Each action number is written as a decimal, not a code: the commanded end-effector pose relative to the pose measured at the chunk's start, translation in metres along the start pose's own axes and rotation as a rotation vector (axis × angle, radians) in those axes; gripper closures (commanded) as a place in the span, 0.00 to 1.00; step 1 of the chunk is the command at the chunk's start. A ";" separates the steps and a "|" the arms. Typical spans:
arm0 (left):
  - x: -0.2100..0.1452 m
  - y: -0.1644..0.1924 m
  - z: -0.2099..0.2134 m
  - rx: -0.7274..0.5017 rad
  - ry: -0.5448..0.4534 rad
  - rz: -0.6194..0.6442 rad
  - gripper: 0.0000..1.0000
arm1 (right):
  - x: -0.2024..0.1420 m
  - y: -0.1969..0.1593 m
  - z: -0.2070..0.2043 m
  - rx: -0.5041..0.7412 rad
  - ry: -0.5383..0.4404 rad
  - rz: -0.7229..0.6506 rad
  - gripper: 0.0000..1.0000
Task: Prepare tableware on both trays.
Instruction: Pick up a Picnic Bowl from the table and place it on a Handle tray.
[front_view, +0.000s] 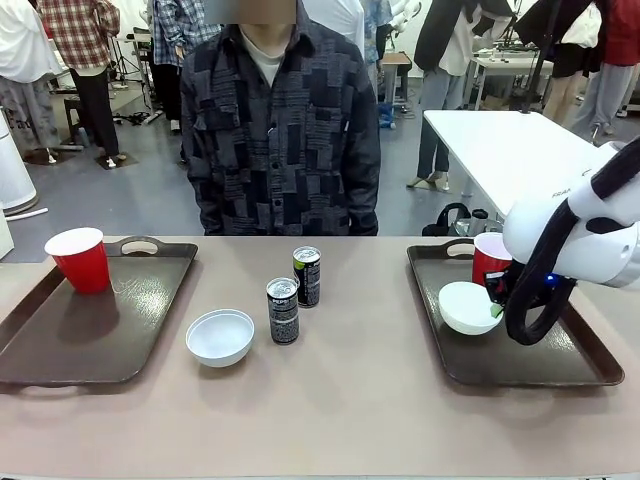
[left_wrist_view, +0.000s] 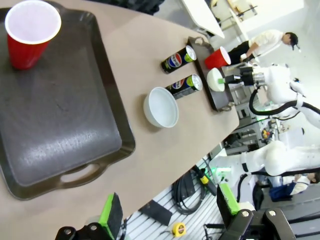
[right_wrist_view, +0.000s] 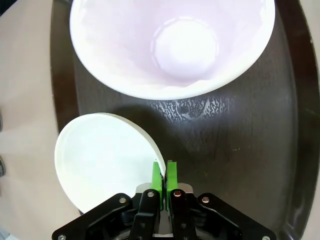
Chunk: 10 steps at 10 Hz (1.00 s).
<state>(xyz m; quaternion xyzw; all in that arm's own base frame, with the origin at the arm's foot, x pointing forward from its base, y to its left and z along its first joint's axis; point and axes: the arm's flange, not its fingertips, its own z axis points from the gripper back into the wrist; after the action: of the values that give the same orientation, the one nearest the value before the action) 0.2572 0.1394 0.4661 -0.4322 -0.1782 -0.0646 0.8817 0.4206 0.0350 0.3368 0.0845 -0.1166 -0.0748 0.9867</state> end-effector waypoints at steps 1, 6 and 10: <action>-0.001 0.001 0.001 -0.006 -0.005 0.001 0.00 | 0.005 0.006 0.004 -0.016 -0.009 -0.023 0.48; -0.001 0.001 0.001 -0.006 -0.005 0.001 0.00 | -0.014 0.021 0.043 0.004 -0.026 0.003 0.14; -0.001 0.001 0.001 -0.006 -0.005 0.001 0.00 | -0.062 0.041 0.111 -0.111 0.031 -0.006 0.00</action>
<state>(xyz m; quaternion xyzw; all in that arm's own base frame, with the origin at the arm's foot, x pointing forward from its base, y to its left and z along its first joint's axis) 0.2573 0.1394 0.4660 -0.4321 -0.1779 -0.0646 0.8817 0.3797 0.0652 0.4251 0.0518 -0.1056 -0.0705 0.9906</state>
